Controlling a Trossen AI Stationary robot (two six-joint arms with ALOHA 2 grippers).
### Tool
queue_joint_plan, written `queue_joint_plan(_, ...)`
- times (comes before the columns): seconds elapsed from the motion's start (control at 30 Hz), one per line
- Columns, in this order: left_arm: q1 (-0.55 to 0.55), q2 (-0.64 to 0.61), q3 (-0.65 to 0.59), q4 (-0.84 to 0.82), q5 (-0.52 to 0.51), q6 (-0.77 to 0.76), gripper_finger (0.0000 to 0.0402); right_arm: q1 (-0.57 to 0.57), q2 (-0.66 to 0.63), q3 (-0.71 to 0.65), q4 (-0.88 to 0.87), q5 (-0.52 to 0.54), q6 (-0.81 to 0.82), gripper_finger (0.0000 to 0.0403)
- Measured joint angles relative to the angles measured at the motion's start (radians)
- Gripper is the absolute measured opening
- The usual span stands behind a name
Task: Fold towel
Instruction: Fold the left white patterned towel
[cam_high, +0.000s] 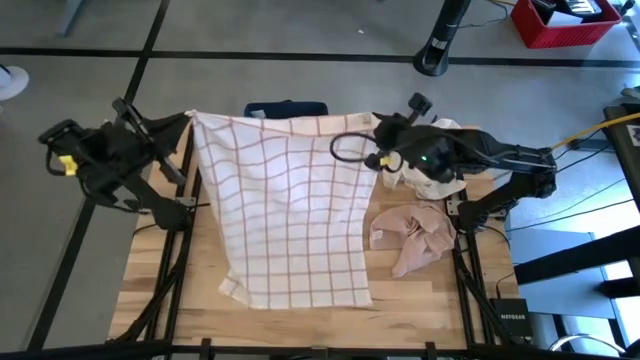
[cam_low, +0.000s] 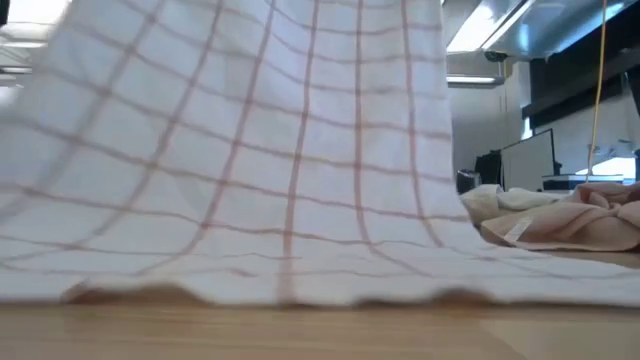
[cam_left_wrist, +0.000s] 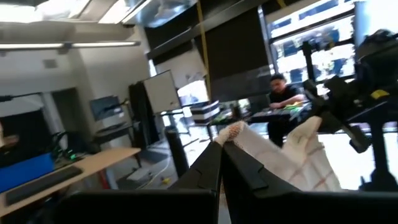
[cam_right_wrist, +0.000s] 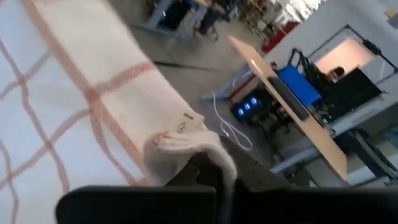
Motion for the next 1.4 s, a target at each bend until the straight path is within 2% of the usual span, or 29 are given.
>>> queue_joint_plan(0.23,0.085,-0.108,-0.136,-0.004,-0.008,0.006,0.0001,-0.135,-0.052,-0.122,0.028,-0.17,-0.004,0.0005)
queue_joint_plan(0.37,0.128,-0.165,-0.213,-0.005,-0.008,0.001,0.0001,-0.187,-0.102,-0.242,0.118,-0.272,-0.004,0.0005)
queue_joint_plan(0.6,0.163,-0.225,-0.341,-0.003,-0.008,-0.099,0.0001,-0.198,-0.18,-0.385,0.208,-0.342,-0.008,0.0005)
queue_joint_plan(0.73,0.161,-0.226,-0.412,-0.033,-0.008,-0.2,0.0001,-0.197,-0.204,-0.433,0.211,-0.463,0.059,0.0005)
queue_joint_plan(0.9,0.156,-0.22,-0.48,-0.198,-0.011,-0.464,0.0001,-0.196,-0.202,-0.497,0.2,-0.568,0.118,0.0005)
queue_joint_plan(1.07,0.087,-0.209,-0.483,-0.537,0.016,-0.845,0.0001,-0.125,-0.202,-0.549,0.19,-0.583,0.157,0.0005)
queue_joint_plan(1.23,0.015,-0.207,-0.483,-0.87,0.127,-1.272,0.0001,-0.018,-0.202,-0.589,0.192,-0.582,0.217,0.0005)
queue_joint_plan(1.4,-0.007,-0.19,-0.483,-1.252,0.325,-1.796,0.0001,0.049,-0.202,-0.711,0.261,-0.58,0.296,0.0005)
